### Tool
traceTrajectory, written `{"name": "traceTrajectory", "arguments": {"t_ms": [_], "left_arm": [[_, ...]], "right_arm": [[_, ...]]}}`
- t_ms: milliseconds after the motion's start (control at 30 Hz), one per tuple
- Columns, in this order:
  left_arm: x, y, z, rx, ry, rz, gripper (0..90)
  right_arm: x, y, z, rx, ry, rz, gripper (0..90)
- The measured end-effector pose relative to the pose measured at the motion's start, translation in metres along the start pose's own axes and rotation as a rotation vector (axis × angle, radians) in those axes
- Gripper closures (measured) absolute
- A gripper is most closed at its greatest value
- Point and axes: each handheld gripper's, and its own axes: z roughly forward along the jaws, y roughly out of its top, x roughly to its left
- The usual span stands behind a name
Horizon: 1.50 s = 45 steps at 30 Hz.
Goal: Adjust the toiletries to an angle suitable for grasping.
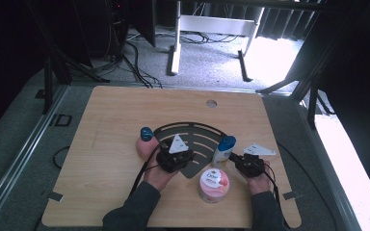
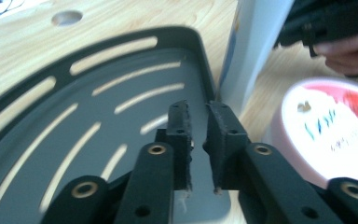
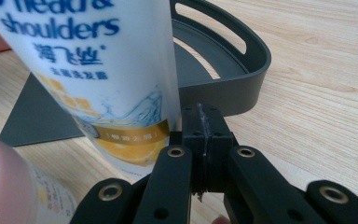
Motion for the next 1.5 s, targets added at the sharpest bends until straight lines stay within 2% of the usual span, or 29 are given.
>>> {"name": "traceTrajectory", "arguments": {"t_ms": [167, 367, 500, 733, 867, 1067, 1300, 1500], "left_arm": [[-0.001, 0.014, 0.018, -0.002, -0.012, -0.024, 89.2], [-0.006, 0.022, 0.038, 0.016, -0.046, -0.038, 89.4], [-0.013, 0.021, 0.045, 0.025, -0.068, -0.037, 89.3], [-0.016, 0.020, 0.045, 0.037, -0.074, -0.022, 88.9], [-0.015, 0.019, 0.045, 0.033, -0.075, -0.037, 88.4], [-0.018, 0.016, 0.042, 0.034, -0.077, -0.032, 87.5], [-0.017, 0.012, 0.034, 0.008, -0.068, -0.055, 85.1], [-0.013, 0.016, 0.032, -0.005, -0.075, -0.076, 84.0]], "right_arm": [[0.000, -0.001, -0.003, 0.004, -0.011, 0.011, 90.0], [0.003, 0.000, -0.003, 0.003, -0.006, -0.002, 90.0], [0.004, 0.001, -0.003, 0.003, -0.009, -0.004, 90.0], [0.009, 0.002, -0.002, 0.005, -0.004, -0.015, 90.0], [0.012, 0.003, -0.001, 0.007, 0.002, -0.027, 90.0], [0.019, 0.004, -0.001, 0.018, 0.014, -0.051, 90.0], [0.029, 0.003, -0.003, 0.033, 0.013, -0.095, 90.0], [0.030, 0.003, -0.007, 0.037, 0.022, -0.104, 89.9]]}}
